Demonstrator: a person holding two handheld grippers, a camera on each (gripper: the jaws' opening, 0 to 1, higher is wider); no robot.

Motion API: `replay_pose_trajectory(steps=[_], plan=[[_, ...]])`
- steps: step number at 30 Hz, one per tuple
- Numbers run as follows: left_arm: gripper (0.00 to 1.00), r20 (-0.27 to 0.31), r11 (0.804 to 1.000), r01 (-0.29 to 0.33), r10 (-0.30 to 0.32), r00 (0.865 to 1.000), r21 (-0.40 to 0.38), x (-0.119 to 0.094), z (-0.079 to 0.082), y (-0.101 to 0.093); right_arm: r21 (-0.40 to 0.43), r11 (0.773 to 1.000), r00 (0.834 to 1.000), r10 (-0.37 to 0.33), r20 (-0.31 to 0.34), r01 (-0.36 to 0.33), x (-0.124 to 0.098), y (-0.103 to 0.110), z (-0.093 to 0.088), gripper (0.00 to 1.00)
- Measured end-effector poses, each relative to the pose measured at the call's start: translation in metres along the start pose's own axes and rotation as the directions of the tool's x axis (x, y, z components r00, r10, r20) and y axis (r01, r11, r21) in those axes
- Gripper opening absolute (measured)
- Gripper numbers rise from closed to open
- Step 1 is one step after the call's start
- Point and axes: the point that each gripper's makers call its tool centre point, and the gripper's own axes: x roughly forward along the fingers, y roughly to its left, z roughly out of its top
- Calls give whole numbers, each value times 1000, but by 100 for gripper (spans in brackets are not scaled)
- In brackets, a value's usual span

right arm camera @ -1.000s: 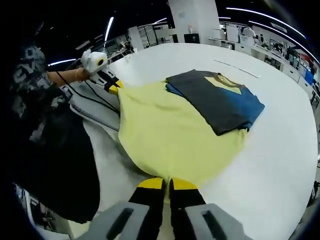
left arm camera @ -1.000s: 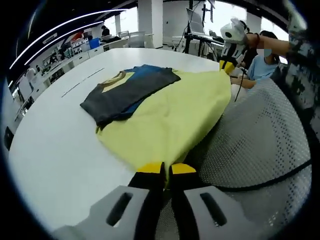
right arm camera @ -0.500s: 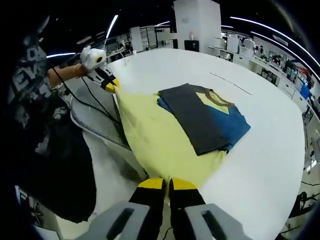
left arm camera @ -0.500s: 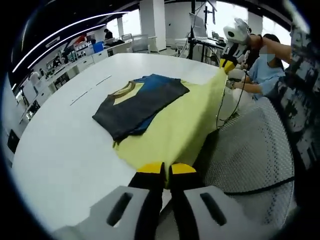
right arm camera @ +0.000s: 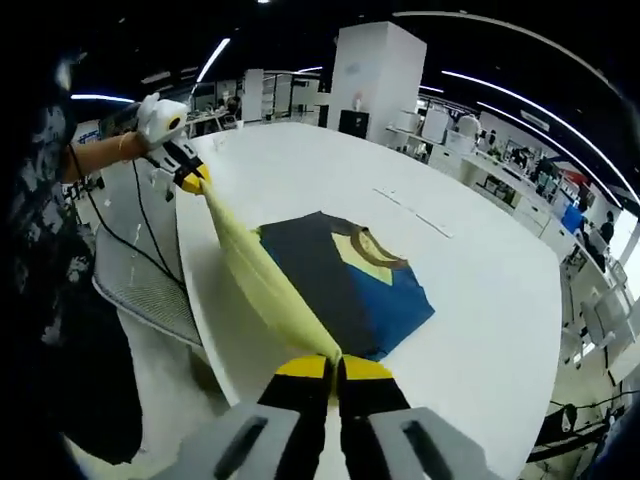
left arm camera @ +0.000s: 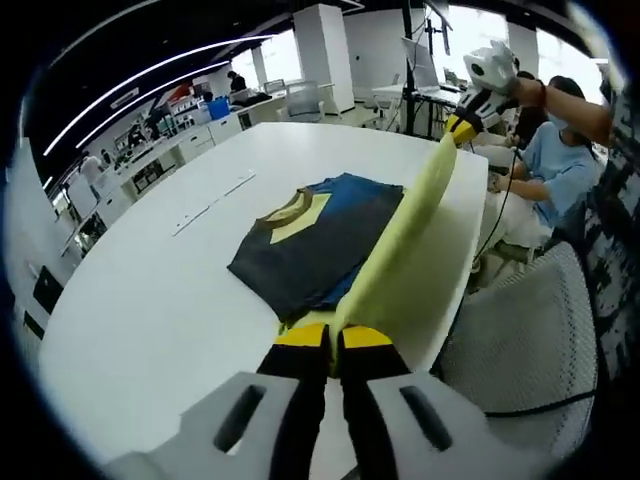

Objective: Fold the garment on the visible template until the final outline fits inside the template.

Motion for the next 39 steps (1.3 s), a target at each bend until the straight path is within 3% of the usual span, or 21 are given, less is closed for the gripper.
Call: replay_pose_trajectory(steps=[5, 12, 15, 19, 26, 30, 35, 39], plan=[[0, 18, 1000, -24, 24, 1000, -3, 4, 17, 12, 19, 999, 999, -47, 10, 46, 10, -17, 11, 0], [0, 45, 997, -62, 64, 997, -42, 15, 37, 34, -2, 995, 995, -97, 17, 97, 19, -38, 26, 0], [0, 66, 996, -70, 73, 995, -49, 20, 47, 42, -53, 989, 990, -141, -10, 140, 24, -55, 30, 0], [0, 65, 992, -109, 113, 991, -61, 28, 56, 59, -34, 986, 987, -164, 6, 164, 31, -71, 39, 0], [0, 68, 987, -138, 144, 987, -77, 42, 66, 78, 9, 979, 978, -206, 22, 205, 51, -98, 50, 0], [0, 71, 983, -163, 169, 983, -78, 51, 70, 91, -18, 974, 975, -224, 10, 224, 62, -107, 53, 0], [0, 70, 980, -178, 184, 980, -85, 60, 74, 106, 5, 973, 972, -232, 16, 232, 72, -122, 56, 0], [0, 82, 972, -176, 190, 978, -155, 68, 78, 119, 26, 970, 970, -241, 22, 240, 82, -132, 58, 0]])
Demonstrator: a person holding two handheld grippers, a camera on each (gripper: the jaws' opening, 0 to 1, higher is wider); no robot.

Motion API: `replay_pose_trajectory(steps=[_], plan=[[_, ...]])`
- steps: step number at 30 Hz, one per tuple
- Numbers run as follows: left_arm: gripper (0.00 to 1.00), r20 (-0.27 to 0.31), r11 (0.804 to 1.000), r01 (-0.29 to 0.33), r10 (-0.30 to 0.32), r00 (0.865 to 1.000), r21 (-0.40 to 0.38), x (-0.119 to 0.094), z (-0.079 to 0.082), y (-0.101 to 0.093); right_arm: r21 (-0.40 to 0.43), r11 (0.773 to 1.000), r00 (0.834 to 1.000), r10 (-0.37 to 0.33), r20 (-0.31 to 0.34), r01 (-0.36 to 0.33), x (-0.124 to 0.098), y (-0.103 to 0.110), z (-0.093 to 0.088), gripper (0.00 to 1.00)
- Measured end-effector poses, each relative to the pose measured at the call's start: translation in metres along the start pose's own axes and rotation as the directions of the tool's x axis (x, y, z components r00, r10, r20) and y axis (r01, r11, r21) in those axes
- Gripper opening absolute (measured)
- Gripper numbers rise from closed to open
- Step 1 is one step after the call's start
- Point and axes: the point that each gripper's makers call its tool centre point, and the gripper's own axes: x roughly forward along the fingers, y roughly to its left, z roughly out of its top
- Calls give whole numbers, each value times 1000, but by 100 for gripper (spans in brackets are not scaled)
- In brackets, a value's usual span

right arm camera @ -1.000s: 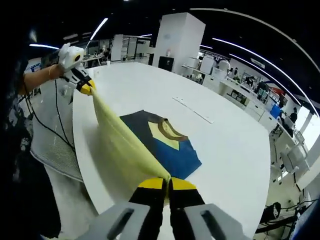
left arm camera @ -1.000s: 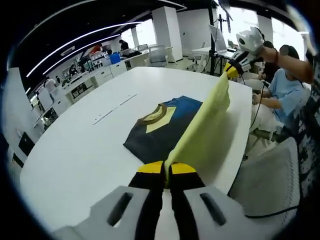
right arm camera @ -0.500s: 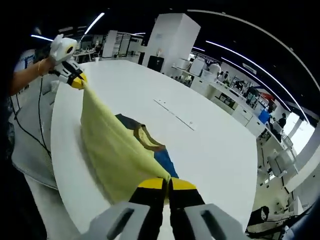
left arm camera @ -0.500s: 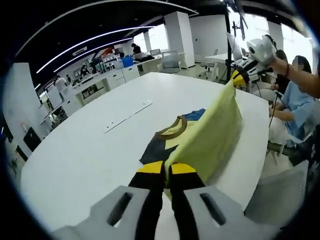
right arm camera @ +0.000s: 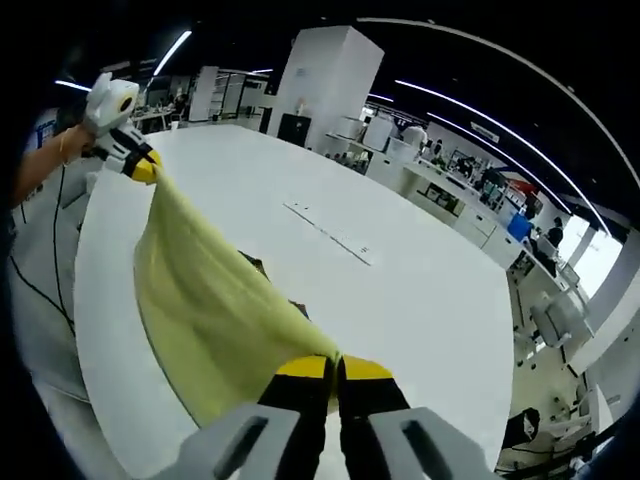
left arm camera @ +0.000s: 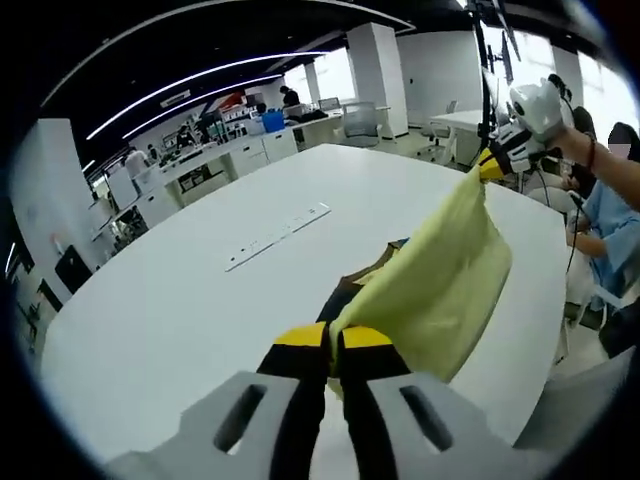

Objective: Fold the garment on the visible template until the final outline fits inside the template.

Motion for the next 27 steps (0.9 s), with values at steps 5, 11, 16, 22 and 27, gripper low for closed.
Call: replay_pose_trajectory(steps=[5, 11, 16, 22, 27], plan=[[0, -38, 999, 5, -6, 999, -45, 20, -8, 10, 16, 1000, 1000, -3, -8, 4, 19, -6, 0, 0], [0, -67, 996, 7, -13, 998, -86, 41, -21, 16, 38, 999, 998, 31, -49, -29, 46, -7, -11, 0], [0, -94, 993, 4, -16, 995, -122, 56, -35, 20, 50, 996, 995, 72, -71, -69, 66, -7, -19, 0], [1, -123, 994, -14, 0, 992, -112, 77, -49, 24, 19, 995, 986, 104, -127, -102, 86, -4, -32, 0], [1, -173, 992, -46, 26, 985, -116, 94, -63, 28, 4, 994, 978, 110, -178, -111, 103, -1, -45, 0]])
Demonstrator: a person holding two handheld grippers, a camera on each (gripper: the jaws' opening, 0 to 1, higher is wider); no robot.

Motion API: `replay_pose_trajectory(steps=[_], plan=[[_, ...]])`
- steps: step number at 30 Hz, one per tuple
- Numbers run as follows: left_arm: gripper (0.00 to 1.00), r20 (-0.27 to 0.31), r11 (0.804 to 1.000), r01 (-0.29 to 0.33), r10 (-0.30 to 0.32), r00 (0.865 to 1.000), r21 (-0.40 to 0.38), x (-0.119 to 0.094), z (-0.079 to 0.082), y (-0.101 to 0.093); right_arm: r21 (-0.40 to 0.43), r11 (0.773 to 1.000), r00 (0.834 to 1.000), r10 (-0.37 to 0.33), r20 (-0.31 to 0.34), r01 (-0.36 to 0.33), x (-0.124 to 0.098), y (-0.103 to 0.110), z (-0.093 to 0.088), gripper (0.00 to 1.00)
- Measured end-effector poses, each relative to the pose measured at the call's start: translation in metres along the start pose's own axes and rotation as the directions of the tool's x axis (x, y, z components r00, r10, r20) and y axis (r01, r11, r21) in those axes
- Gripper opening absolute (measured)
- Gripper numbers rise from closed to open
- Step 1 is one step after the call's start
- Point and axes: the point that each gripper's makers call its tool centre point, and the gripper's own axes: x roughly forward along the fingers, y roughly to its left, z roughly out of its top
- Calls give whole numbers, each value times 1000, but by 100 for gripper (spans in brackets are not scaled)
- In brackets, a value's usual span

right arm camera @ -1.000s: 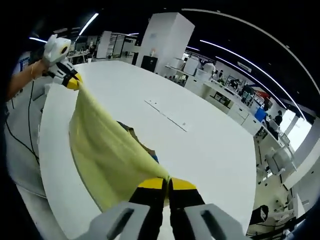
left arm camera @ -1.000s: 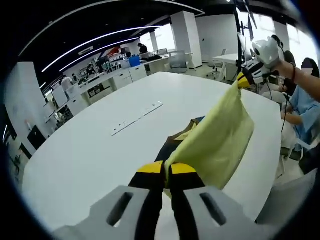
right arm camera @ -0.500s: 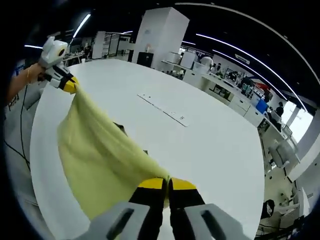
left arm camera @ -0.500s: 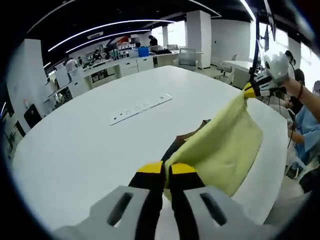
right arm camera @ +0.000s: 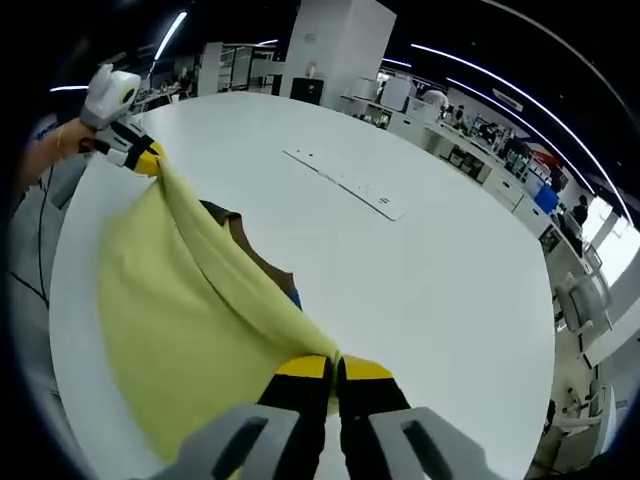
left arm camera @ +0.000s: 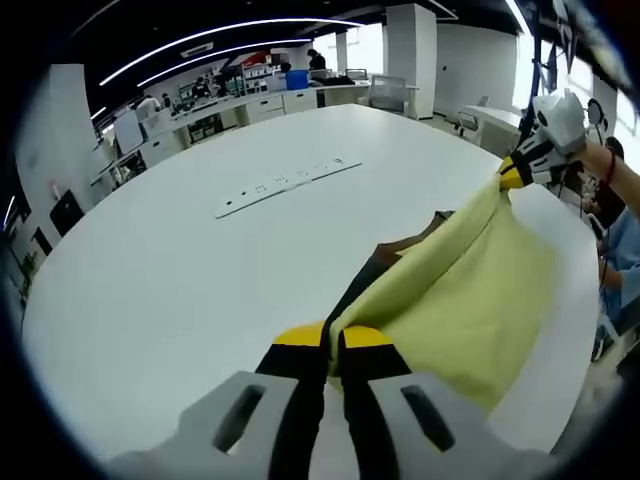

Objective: Fold the garment on the visible template until the final outline fits inside the template.

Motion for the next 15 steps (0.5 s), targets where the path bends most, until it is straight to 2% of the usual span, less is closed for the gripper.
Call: replay_pose_trajectory(steps=[3, 9, 15], plan=[[1, -13, 1000, -2, 2, 1000, 13, 9, -3, 2, -22, 1000, 999, 0, -34, 0, 11, 0, -6, 0], [2, -53, 999, -23, 25, 998, 28, 21, -15, 7, -46, 999, 999, 10, -52, -12, 27, 0, -13, 0], [6, -62, 998, -45, 47, 997, 37, 28, -21, 15, -32, 999, 997, 15, -73, -17, 36, -1, -20, 0]])
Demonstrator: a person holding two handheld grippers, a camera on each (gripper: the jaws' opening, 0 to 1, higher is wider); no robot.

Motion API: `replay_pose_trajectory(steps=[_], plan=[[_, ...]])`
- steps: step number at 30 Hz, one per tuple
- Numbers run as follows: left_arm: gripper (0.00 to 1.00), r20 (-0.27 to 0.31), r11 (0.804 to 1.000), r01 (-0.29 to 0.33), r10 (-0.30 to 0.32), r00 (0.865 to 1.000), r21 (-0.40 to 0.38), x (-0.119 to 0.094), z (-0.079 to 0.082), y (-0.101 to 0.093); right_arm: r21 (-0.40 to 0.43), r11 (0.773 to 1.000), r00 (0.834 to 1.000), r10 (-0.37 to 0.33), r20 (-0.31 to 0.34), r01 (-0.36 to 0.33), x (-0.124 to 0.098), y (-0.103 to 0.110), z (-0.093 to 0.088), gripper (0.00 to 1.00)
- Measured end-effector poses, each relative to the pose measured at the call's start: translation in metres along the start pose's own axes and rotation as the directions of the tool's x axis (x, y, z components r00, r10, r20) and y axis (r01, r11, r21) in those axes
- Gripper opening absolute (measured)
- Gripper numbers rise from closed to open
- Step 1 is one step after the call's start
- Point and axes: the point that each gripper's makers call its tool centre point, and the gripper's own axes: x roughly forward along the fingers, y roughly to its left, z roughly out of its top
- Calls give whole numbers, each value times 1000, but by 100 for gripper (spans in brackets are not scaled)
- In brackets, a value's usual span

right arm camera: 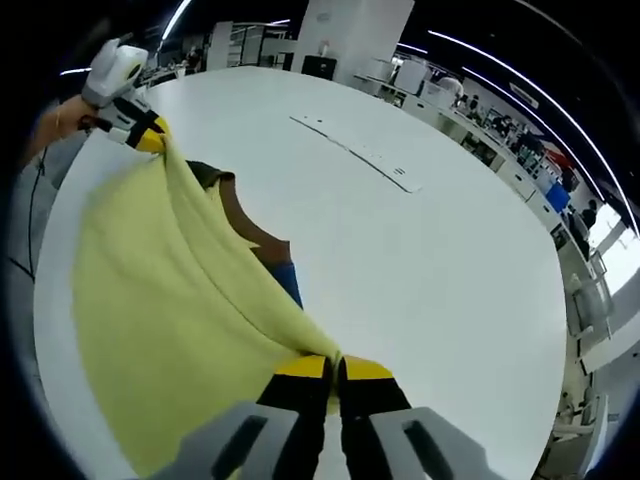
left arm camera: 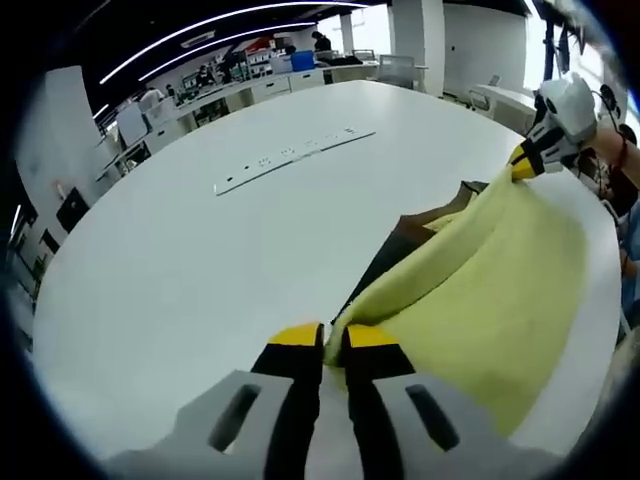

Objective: Fold the garment on the visible template until the final outline fits inside the template.

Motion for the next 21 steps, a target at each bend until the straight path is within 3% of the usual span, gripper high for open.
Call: replay_pose_trajectory(steps=[11, 15, 21], plan=[[14, 46, 998, -19, 16, 999, 60, -1, 2, 11, 56, 998, 1000, -6, 22, 4, 2, -2, -2, 5], [16, 59, 995, -12, 7, 998, 95, -8, 3, 12, 172, 985, 998, -7, 65, -5, -3, -3, -1, 19], [22, 112, 981, 9, -31, 993, 196, -17, 6, 9, 176, 984, 996, -6, 84, -9, -12, -1, -3, 29]])
